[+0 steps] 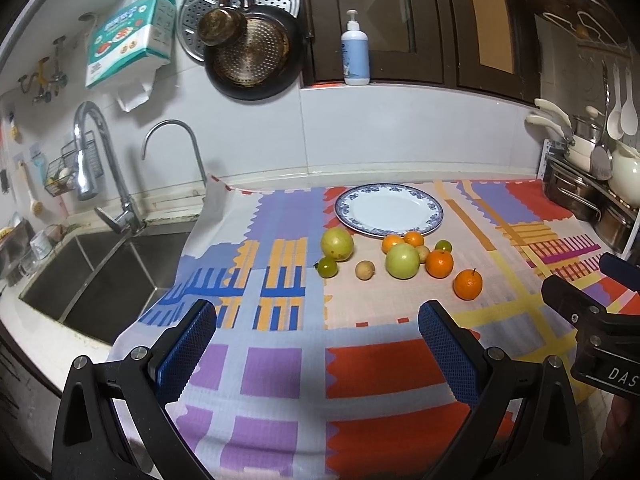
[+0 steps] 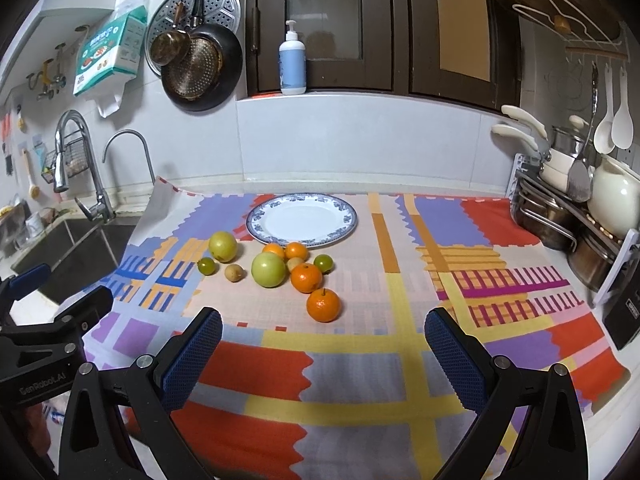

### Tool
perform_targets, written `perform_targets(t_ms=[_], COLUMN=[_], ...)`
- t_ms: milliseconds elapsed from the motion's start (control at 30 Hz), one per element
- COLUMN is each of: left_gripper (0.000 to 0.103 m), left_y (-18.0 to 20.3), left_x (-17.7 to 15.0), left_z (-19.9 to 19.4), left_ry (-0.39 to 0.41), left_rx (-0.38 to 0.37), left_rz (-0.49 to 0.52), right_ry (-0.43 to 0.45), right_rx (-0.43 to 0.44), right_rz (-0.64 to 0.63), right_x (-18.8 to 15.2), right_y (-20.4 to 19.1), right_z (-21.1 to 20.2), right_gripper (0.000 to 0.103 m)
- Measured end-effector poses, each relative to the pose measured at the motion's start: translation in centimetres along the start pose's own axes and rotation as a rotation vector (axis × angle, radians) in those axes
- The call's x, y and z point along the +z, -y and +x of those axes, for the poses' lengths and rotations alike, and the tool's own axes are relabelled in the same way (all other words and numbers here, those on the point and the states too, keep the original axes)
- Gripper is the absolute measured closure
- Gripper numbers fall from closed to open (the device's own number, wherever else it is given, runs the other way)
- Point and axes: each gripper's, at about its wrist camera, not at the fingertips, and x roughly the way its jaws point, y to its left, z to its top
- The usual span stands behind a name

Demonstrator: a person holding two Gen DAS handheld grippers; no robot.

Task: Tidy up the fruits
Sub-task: 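Reach the left tool to the small brown fruit while the right tool reaches the orange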

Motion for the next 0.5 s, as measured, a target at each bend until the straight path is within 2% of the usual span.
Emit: perform_targets(t_ms=[500], left_gripper=[0.010], left_y=[-0.6], left_x=[2.0], left_z=[6.3], left_ry=[-0.022], left_rx=[-0.121], left_rz=[0.114], right_ry=[-0.093], right_rx=[-0.038], right_rz=[0.079], right_x=[0.6], right_y=[-1.2], right_z=[5.8], right_gripper=[0.001])
